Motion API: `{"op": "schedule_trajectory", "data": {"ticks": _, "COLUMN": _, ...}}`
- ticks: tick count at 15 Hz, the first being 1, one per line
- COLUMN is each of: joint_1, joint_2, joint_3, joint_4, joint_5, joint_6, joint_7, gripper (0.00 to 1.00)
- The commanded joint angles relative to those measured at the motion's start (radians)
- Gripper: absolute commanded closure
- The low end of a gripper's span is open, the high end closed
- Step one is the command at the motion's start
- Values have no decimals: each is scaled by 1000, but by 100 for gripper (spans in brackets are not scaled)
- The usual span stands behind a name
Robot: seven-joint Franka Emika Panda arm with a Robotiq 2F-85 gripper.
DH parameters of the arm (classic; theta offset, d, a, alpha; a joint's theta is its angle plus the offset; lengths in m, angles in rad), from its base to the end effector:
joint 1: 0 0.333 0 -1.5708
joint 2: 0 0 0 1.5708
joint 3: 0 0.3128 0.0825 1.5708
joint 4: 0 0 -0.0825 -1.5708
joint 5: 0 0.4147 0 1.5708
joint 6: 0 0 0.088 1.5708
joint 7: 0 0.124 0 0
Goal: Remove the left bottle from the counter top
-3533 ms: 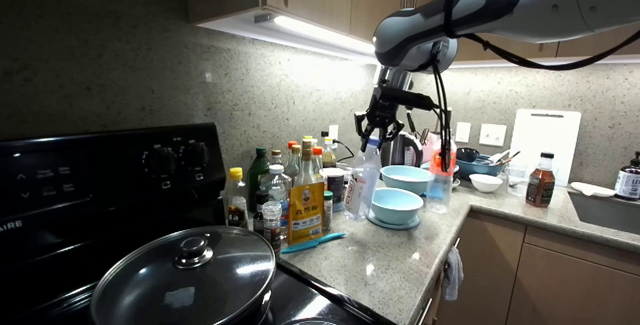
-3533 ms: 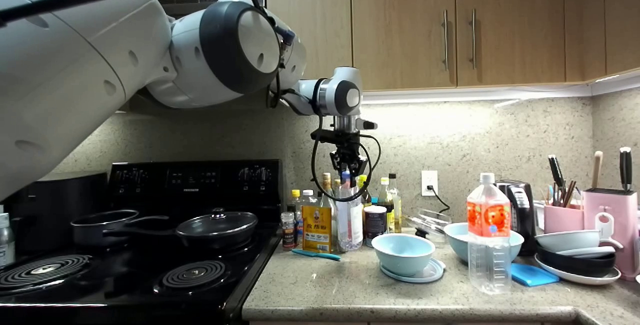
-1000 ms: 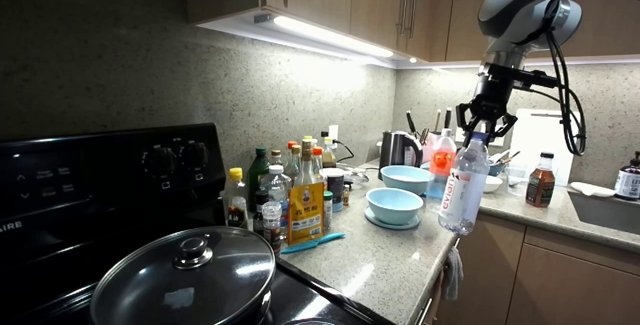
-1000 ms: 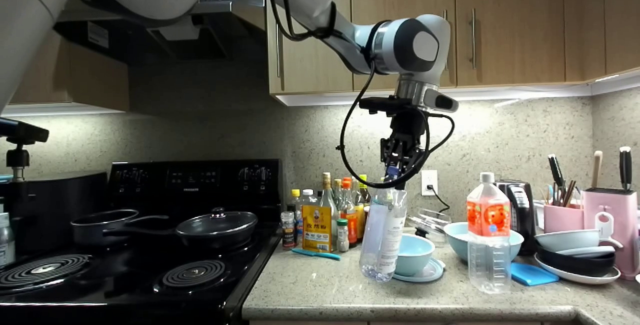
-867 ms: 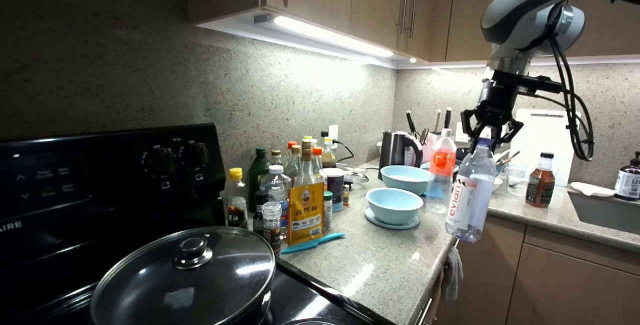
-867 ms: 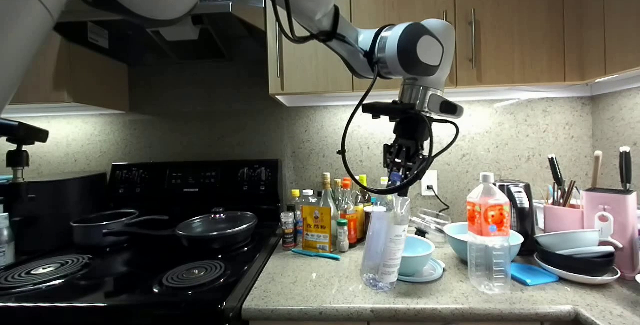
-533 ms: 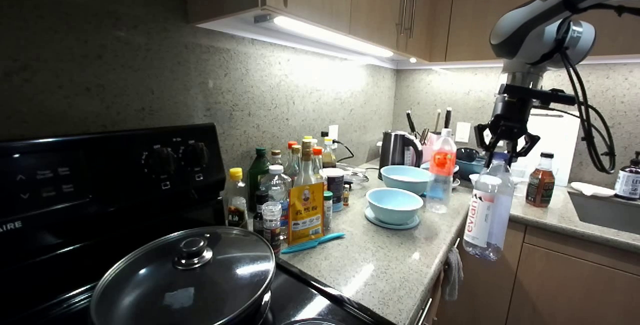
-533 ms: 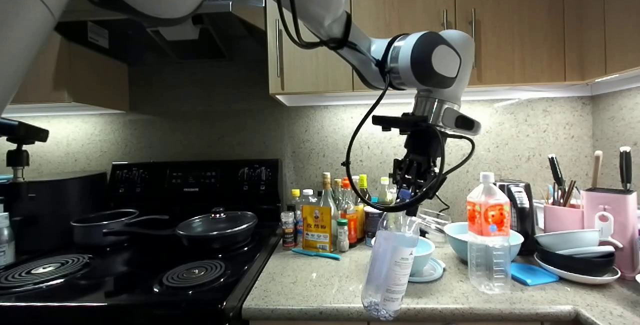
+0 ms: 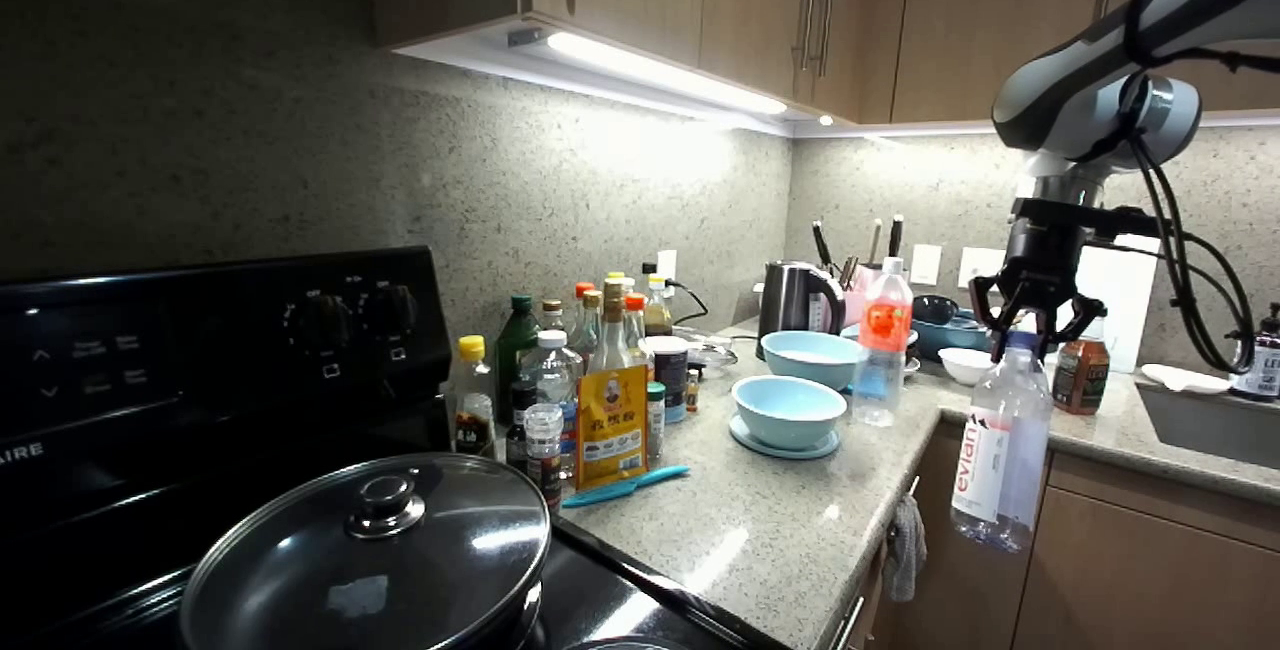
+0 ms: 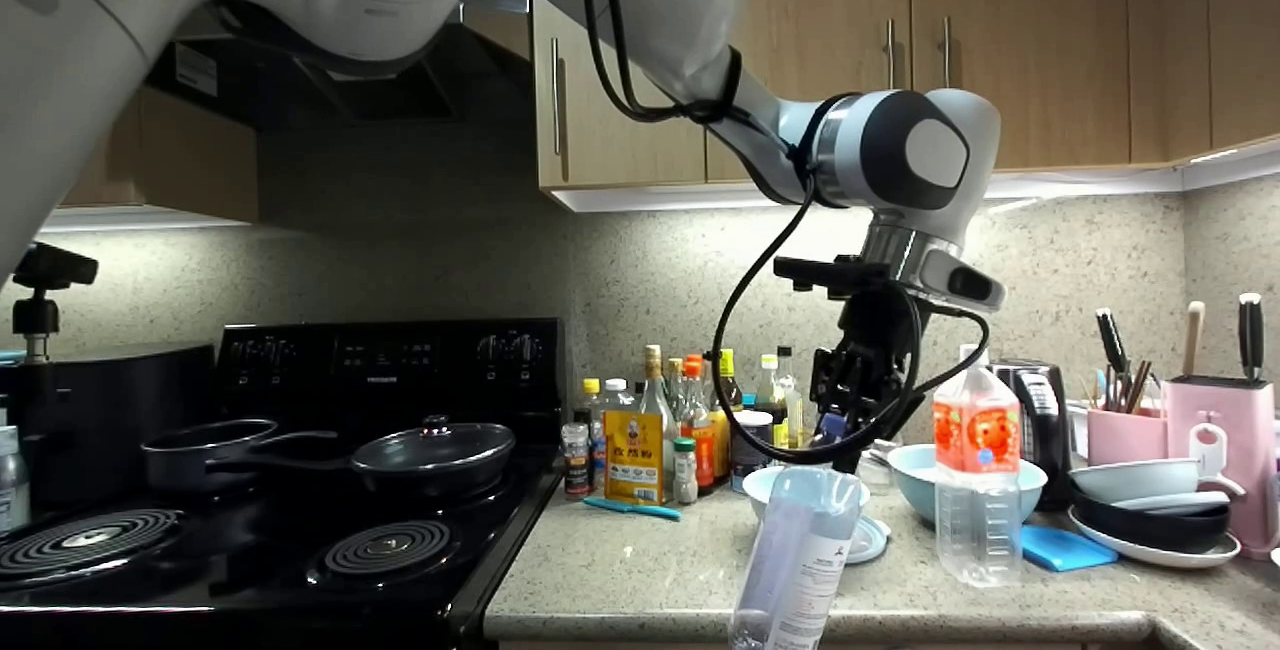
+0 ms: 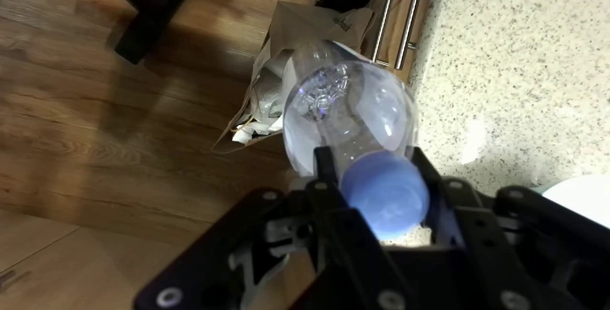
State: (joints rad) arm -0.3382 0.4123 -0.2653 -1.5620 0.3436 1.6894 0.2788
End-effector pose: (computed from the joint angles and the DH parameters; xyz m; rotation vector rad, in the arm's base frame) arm 0.5796 -0.3316 0.3663 -2.5329 1.3229 0.3262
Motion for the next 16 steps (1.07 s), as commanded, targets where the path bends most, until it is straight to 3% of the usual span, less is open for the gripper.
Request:
{"op": "schedule_trajectory", "data": {"ticks": 1, "joint_1": -6, "joint_2": 6, "joint_3": 5, "joint_4": 12, "joint_5": 1, "joint_6": -7, "joint_7": 1, "gripper": 61}}
{"op": "schedule_trajectory", "data": {"ticks": 3, "joint_1": -6, "joint_2": 7, "joint_3": 6, "joint_4": 18, "joint_5": 1, "joint_6": -10, "joint_7": 1, "gripper": 61}}
{"op": "schedule_trajectory", "data": {"ticks": 4, "joint_1": -6, "joint_2": 7, "joint_3": 6, "joint_4": 19, "joint_5": 1, "joint_6": -10, "joint_7": 2, "gripper": 86}}
{"op": "schedule_trajectory", "data": {"ticks": 11, "joint_1": -59, "joint_2": 273, "joint_3": 68, "joint_4": 270, "joint_5": 148, "joint_6": -27, "joint_7": 23, "gripper": 86}}
{"op": "schedule_trajectory", "data": {"ticks": 15, "joint_1": -70, "joint_2": 404, "joint_3": 89, "joint_4": 413, "joint_5": 170, "joint_6": -49, "joint_7": 133, "gripper": 86}}
{"op": "schedule_trajectory", "data": {"ticks": 16, "joint_1": -64, "joint_2": 349, "joint_3": 82, "joint_4": 322, "joint_5": 126, "joint_6": -31, "joint_7": 61, "gripper": 61}}
